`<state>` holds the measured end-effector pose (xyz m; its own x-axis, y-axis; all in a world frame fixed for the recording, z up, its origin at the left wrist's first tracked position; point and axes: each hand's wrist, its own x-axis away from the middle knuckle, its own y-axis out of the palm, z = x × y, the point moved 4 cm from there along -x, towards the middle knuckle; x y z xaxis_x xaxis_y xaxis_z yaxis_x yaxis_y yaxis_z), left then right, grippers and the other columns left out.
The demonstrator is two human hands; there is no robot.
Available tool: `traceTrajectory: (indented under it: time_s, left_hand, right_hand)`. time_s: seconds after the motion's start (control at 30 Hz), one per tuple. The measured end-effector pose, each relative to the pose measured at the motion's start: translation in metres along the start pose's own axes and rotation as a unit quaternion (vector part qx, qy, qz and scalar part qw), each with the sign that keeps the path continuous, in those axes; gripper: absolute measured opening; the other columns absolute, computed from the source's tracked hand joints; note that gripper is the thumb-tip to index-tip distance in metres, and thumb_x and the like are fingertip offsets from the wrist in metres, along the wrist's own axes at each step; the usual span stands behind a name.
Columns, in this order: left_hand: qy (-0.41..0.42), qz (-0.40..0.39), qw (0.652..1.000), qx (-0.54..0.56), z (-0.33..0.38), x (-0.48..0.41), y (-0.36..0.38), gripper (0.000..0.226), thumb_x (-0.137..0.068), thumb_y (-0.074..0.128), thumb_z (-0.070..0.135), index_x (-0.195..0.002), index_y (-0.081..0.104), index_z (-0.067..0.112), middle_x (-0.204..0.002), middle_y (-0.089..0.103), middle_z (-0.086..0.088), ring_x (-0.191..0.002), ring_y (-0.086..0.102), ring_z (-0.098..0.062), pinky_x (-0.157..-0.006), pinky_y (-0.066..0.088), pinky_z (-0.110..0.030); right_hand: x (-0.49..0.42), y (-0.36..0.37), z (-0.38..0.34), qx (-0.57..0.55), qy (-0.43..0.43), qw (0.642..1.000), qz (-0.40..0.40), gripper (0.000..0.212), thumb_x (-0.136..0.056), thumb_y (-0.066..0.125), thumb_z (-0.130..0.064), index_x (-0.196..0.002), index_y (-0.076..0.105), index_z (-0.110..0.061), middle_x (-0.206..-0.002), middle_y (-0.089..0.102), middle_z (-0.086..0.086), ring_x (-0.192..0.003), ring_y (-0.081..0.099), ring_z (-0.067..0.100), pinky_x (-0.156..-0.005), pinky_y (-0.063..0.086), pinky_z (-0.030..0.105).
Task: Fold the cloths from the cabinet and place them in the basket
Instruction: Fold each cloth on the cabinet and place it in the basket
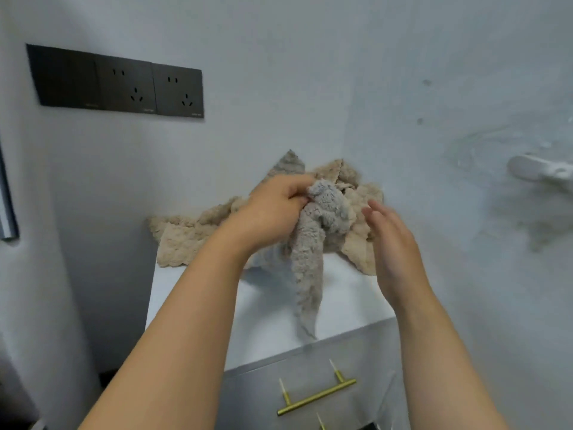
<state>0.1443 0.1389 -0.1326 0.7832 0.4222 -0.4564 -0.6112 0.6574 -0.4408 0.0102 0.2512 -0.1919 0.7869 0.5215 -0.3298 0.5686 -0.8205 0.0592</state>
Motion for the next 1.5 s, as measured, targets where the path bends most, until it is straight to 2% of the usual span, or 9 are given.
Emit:
traceTrajectory:
  time_s: [0.17, 0.27, 0.47, 0.7, 0.87, 1.0, 1.3, 1.4, 1.5]
  left_hand:
    - [0.043, -0.047, 0.997, -0.039, 0.017, 0.006, 0.020, 0.047, -0.095, 0.043, -0.001, -0.073, 0.064, 0.035, -0.081, 0.065, 0.022, -0.081, 0.059, 0.009, -0.071, 0.045, -0.009]
    - [0.035, -0.052, 0.997, -0.042, 0.016, 0.006, 0.029, 0.043, -0.097, 0.044, 0.004, -0.070, 0.061, 0.032, -0.067, 0.062, 0.023, -0.066, 0.056, 0.012, -0.056, 0.039, -0.004]
    - [0.026, -0.080, 0.990, -0.116, 0.010, 0.007, 0.034, 0.024, -0.076, 0.077, 0.021, -0.083, 0.056, 0.031, -0.087, 0.059, 0.018, -0.081, 0.054, 0.006, -0.067, 0.042, -0.013]
    - [-0.063, 0.077, 0.971, -0.215, -0.032, -0.006, 0.036, 0.024, -0.086, 0.054, 0.008, -0.064, 0.050, 0.017, -0.066, 0.051, 0.001, -0.065, 0.047, -0.016, -0.056, 0.035, -0.029]
    - [-0.185, 0.113, 0.964, 0.152, -0.053, 0.004, 0.030, 0.026, -0.092, 0.060, 0.031, -0.075, 0.064, 0.011, -0.073, 0.065, -0.004, -0.067, 0.060, -0.020, -0.057, 0.051, -0.027]
    - [-0.204, -0.046, 0.822, 0.530, -0.049, 0.001, 0.025, 0.070, -0.073, 0.063, 0.050, -0.130, 0.055, 0.011, -0.126, 0.061, -0.015, -0.116, 0.060, -0.031, -0.098, 0.047, -0.046]
    - [-0.249, 0.206, 0.885, 0.335, -0.118, -0.001, 0.010, 0.053, -0.090, 0.064, 0.016, -0.139, 0.044, 0.016, -0.132, 0.054, -0.006, -0.109, 0.059, -0.017, -0.090, 0.053, -0.032]
    - [-0.137, 0.289, 0.946, -0.049, -0.108, 0.003, 0.003, 0.070, -0.088, 0.061, 0.006, -0.147, 0.029, 0.025, -0.154, 0.018, -0.006, -0.139, 0.028, -0.022, -0.112, 0.031, -0.035]
    - [-0.036, 0.118, 0.927, -0.355, -0.098, 0.001, 0.036, 0.058, -0.090, 0.053, 0.006, -0.143, 0.037, 0.023, -0.155, 0.018, -0.006, -0.143, 0.015, -0.025, -0.115, 0.018, -0.041]
  right_hand:
    - [0.016, -0.012, -0.007, -0.065, 0.054, 0.986, -0.143, 0.063, -0.084, 0.046, -0.061, -0.124, 0.058, -0.014, -0.115, 0.066, -0.001, -0.105, 0.060, 0.005, -0.086, 0.042, 0.020]
    - [0.023, -0.016, 0.002, -0.008, 0.083, 0.979, -0.185, 0.044, -0.085, 0.065, -0.038, -0.118, 0.062, -0.009, -0.112, 0.068, 0.002, -0.103, 0.062, 0.011, -0.090, 0.048, 0.027]
    - [0.021, -0.033, -0.011, -0.054, 0.029, 0.997, -0.048, 0.017, -0.089, 0.051, 0.005, -0.086, 0.065, -0.003, -0.084, 0.070, 0.013, -0.079, 0.067, 0.022, -0.072, 0.056, 0.032]
    - [0.021, -0.046, -0.041, -0.144, -0.036, 0.988, 0.029, 0.022, -0.094, 0.041, 0.003, -0.083, 0.058, -0.008, -0.078, 0.064, 0.006, -0.075, 0.062, 0.017, -0.070, 0.051, 0.030]
    - [0.025, -0.058, -0.054, -0.210, -0.070, 0.968, 0.116, 0.023, -0.091, 0.043, 0.007, -0.082, 0.057, -0.009, -0.075, 0.065, 0.006, -0.076, 0.065, 0.020, -0.069, 0.055, 0.033]
    - [0.032, -0.063, -0.076, -0.182, -0.124, 0.969, 0.112, 0.019, -0.088, 0.051, 0.005, -0.084, 0.061, -0.010, -0.077, 0.067, 0.005, -0.078, 0.067, 0.022, -0.070, 0.056, 0.034]
    - [0.005, -0.051, 0.004, 0.190, -0.063, 0.947, 0.250, 0.043, -0.092, 0.053, -0.007, -0.133, 0.043, -0.013, -0.113, 0.050, 0.004, -0.097, 0.051, 0.014, -0.072, 0.035, 0.008]
    - [-0.006, -0.034, 0.039, 0.336, 0.019, 0.929, 0.153, 0.069, -0.094, 0.051, -0.013, -0.150, 0.012, -0.013, -0.154, 0.020, 0.014, -0.136, 0.032, 0.027, -0.109, 0.025, 0.022]
    - [-0.003, -0.026, 0.066, 0.562, 0.087, 0.820, 0.063, 0.077, -0.091, 0.048, -0.008, -0.151, 0.001, -0.015, -0.159, -0.005, 0.011, -0.146, 0.003, 0.031, -0.117, 0.007, 0.051]
